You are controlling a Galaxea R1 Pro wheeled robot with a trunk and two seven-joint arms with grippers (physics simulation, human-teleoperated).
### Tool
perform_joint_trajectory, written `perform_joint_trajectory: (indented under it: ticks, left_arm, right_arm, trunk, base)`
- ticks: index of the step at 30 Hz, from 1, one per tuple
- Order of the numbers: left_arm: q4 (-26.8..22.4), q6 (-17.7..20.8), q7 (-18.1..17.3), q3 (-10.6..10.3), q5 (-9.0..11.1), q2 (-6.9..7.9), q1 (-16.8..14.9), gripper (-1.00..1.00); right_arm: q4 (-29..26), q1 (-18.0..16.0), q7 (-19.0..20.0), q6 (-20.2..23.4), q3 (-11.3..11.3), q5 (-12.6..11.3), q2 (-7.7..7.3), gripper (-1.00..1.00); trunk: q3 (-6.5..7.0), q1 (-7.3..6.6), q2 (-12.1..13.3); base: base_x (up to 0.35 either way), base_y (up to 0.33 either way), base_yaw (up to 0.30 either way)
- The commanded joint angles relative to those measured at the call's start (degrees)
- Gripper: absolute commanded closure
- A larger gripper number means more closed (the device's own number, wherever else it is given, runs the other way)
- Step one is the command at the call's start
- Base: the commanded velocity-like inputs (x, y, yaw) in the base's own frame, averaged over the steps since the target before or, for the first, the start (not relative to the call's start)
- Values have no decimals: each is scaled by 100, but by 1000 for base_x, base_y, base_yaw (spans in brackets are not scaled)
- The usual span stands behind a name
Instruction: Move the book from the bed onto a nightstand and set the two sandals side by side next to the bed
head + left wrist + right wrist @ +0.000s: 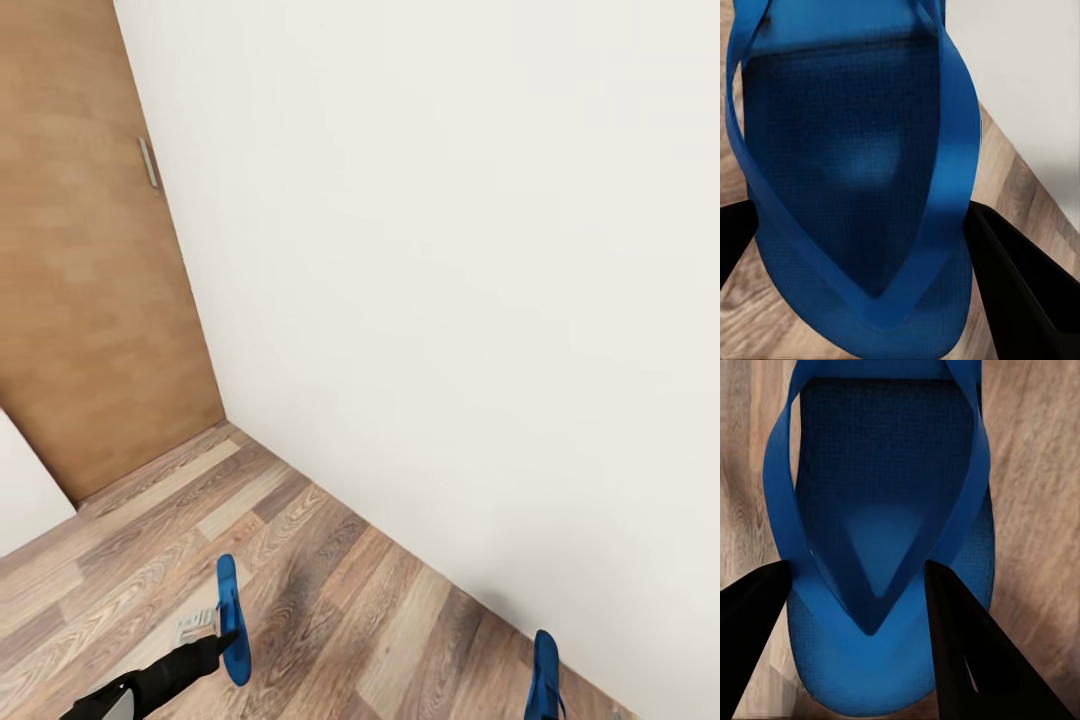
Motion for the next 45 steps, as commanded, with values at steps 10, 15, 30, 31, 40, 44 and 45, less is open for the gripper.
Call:
perform_joint_trajectory:
  ticks: [10,15,30,31,40,44,45]
  left_arm:
    - [16,0,-15,-19,45,0,-5,100]
    - [17,0,-15,-19,46,0,-5,100]
    - [17,0,-10,-19,48,0,-3,100]
    - [17,0,-9,-19,48,0,-2,100]
    - [102,-14,74,-25,44,-33,-2,100]
    - [318,-570,1128,-29,30,-368,-3,100]
    - [391,-720,1406,-32,25,-458,0,100]
  right_arm:
    - [2,-3,22,56,-21,-36,1,100]
    - [2,0,23,57,-21,-33,1,100]
    - [2,1,23,53,-21,-35,1,100]
    - [2,1,23,55,-21,-35,1,100]
    - [11,0,8,50,-21,-29,1,100]
    - [52,0,-5,50,-14,121,65,100]
    - [70,0,-7,45,-10,270,128,100]
  trunk:
    - [67,-90,160]
    - [67,-90,160]
    - [67,-90,160]
    - [67,-90,160]
    - [67,-90,160]
    - [67,-90,160]
    - [67,-90,160]
  base:
    - [0,0,294]
    - [0,0,294]
    - [0,0,294]
    - [0,0,294]
    - [0,0,294]
    - [0,0,294]
    - [0,0,294]
